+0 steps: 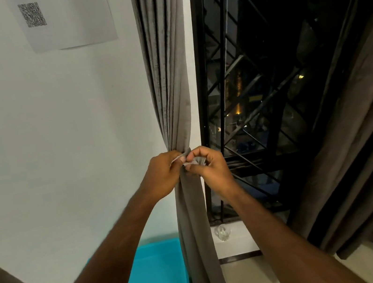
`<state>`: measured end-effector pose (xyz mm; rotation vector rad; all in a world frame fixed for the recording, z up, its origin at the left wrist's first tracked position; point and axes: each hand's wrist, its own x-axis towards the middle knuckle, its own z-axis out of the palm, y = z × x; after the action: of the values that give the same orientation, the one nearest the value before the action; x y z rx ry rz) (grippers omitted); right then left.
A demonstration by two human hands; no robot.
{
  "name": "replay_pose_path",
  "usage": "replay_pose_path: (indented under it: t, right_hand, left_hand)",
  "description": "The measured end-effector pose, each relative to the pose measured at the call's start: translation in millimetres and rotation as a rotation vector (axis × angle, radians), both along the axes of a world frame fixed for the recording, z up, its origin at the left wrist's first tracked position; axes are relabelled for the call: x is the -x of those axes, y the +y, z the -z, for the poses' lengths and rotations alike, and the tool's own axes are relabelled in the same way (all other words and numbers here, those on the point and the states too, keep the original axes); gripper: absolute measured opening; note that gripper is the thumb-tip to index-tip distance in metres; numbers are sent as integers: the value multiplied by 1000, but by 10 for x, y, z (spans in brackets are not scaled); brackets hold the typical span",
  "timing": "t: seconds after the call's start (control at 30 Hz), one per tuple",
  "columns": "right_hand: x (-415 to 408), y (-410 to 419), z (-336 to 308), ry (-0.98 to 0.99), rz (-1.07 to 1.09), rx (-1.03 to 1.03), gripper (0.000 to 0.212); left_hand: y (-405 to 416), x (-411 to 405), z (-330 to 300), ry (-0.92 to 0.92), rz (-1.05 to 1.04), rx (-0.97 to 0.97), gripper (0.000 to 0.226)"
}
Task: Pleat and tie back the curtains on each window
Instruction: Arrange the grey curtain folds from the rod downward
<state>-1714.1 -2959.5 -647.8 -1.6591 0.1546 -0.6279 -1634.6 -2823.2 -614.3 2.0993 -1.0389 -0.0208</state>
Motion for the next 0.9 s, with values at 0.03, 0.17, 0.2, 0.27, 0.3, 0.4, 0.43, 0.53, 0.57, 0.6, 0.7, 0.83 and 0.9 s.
replay_pose_path:
  t: [0.03, 0.17, 0.2, 0.27, 0.3, 0.4, 0.43, 0.53, 0.57, 0.6, 0.7, 0.83, 0.9]
  right_hand:
    - [1, -13, -55, -30, -11, -12, 22]
    - [4, -51, -169, -88, 6, -30, 19]
    - [18, -49, -185, -98, 2, -42, 22]
    - [54, -36, -206, -124, -61, -72, 29]
    - [75, -26, -212, -140, -112, -67, 33]
    - [92, -46, -201, -158, -141, 239, 42]
    - [80, -65, -177, -164, -116, 403, 44]
    - [18, -77, -87, -223, 48, 829, 47]
    - [-2, -69, -55, -226, 130, 938, 45]
    - [-18, -64, -34, -228, 203, 1020, 40]
    - [-71, -64, -7, -221, 326, 1151, 30]
    - [-105, -59, -126, -163, 309, 1273, 32]
    - [-123, -74, -190, -120, 266, 1301, 27]
  left_hand:
    - [5, 6, 10, 37, 31, 15, 28]
    - [22, 7, 94, 23, 108, 30, 23]
    - [30, -5, 138, -19, 112, 29, 23]
    - [51, -28, 198, -90, 104, 55, 27]
    - [65, -32, 206, -102, 95, 72, 30]
    - [74, -10, 207, -136, 27, 92, 46]
    - [79, 11, 194, -141, -8, 99, 53]
    - [56, 50, 186, -80, -66, 112, 55]
    - [44, 68, 163, -75, -82, 86, 51]
    - [29, 86, 143, -79, -91, 47, 45]
    - [3, 108, 65, -154, -93, -133, 41]
    - [51, 47, -63, -298, -33, -294, 33]
    - [70, -16, -82, -347, 4, -335, 25]
